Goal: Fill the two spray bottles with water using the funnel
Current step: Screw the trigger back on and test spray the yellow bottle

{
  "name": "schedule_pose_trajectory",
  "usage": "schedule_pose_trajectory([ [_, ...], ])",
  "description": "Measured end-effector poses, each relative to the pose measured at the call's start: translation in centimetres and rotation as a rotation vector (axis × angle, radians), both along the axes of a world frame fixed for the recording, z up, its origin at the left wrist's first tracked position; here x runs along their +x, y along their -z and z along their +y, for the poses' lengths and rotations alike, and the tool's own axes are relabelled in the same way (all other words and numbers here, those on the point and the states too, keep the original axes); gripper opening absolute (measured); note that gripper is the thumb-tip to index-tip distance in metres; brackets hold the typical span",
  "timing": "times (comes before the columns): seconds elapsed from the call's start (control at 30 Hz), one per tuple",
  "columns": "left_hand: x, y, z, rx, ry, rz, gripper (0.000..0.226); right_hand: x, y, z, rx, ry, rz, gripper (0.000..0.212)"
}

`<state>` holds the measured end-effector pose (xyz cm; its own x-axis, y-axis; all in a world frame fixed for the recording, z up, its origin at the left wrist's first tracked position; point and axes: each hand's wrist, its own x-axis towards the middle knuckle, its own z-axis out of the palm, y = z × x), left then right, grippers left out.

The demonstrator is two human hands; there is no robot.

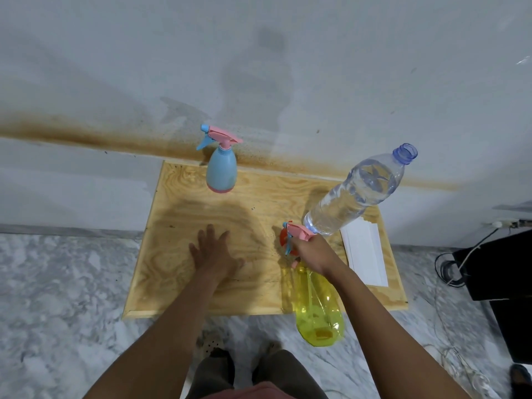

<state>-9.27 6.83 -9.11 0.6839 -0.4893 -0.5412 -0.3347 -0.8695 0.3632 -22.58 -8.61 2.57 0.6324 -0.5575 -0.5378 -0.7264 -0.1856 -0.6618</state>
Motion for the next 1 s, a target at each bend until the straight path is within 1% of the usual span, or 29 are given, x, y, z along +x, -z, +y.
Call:
schedule_pose_trajectory([
  [0.07,-0.2,-0.8,-0.4,-0.084,0.001,0.058,0.1,-0.4,-0.7,0.0,0.027,0.051,-0.041,0.027],
  [0.1,-0.3,-1.4,-0.5,-0.183,0.009,0.114,0.106,-0.5,-1.3,0.1,0.028,0.075,-0.072,0.025],
  [0.13,-0.5,-1.9,-0.5,-0.309,0.011,0.217,0.11,-0.6,-1.8,0.1,0.035,0.108,-0.123,0.023],
  [0.17,-0.9,-2.6,-0.5,-0.423,0.028,0.349,0.11,-0.7,-2.4,0.1,0.051,0.131,-0.191,0.022],
  [0.2,-1.4,-3.4,-0.7,-0.472,0.08,0.457,0.102,-0.6,-2.8,0.1,0.078,0.149,-0.262,0.023],
  [0.23,-2.0,-4.3,-0.9,-0.461,0.152,0.521,0.093,-0.6,-3.4,0.1,0.098,0.147,-0.321,0.026],
  [0.27,-2.5,-5.2,-1.3,-0.461,0.213,0.554,0.087,-0.4,-3.9,0.2,0.103,0.133,-0.371,0.03],
  [0.33,-3.3,-6.4,-2.0,-0.517,0.258,0.561,0.089,0.1,-5.0,0.0,0.104,0.09,-0.463,0.038],
  [0.37,-3.6,-7.1,-2.4,-0.57,0.254,0.548,0.089,0.4,-5.4,-0.1,0.106,0.068,-0.5,0.042],
  [0.43,-3.6,-8.0,-2.8,-0.678,0.224,0.513,0.077,1.1,-6.3,-0.3,0.097,0.032,-0.534,0.045],
  [0.57,-3.1,-9.4,-3.3,-0.838,0.139,0.396,0.061,2.4,-7.1,-0.9,-0.045,0.085,-0.546,0.027],
  [0.6,-2.9,-9.6,-3.4,-0.874,0.093,0.367,0.059,2.6,-6.9,-1.1,-0.071,0.085,-0.566,0.027],
  [0.67,-2.4,-9.7,-3.9,-0.912,-0.019,0.265,0.057,2.9,-6.3,-1.3,-0.123,0.092,-0.585,0.035],
  [0.73,-2.1,-10.0,-4.5,-0.921,-0.105,0.133,0.062,3.2,-5.3,-1.6,-0.161,0.107,-0.585,0.034],
  [0.8,-1.6,-9.9,-5.5,-0.916,-0.139,0.021,0.068,3.6,-4.5,-2.2,-0.166,0.124,-0.569,0.032],
  [0.9,-0.7,-8.8,-7.3,-0.868,-0.163,-0.048,0.078,4.8,-3.6,-3.7,-0.166,0.12,-0.56,0.034],
  [1.0,0.9,-7.1,-9.5,-0.826,-0.18,-0.097,0.083,6.7,-2.8,-5.5,-0.146,0.087,-0.581,0.031],
])
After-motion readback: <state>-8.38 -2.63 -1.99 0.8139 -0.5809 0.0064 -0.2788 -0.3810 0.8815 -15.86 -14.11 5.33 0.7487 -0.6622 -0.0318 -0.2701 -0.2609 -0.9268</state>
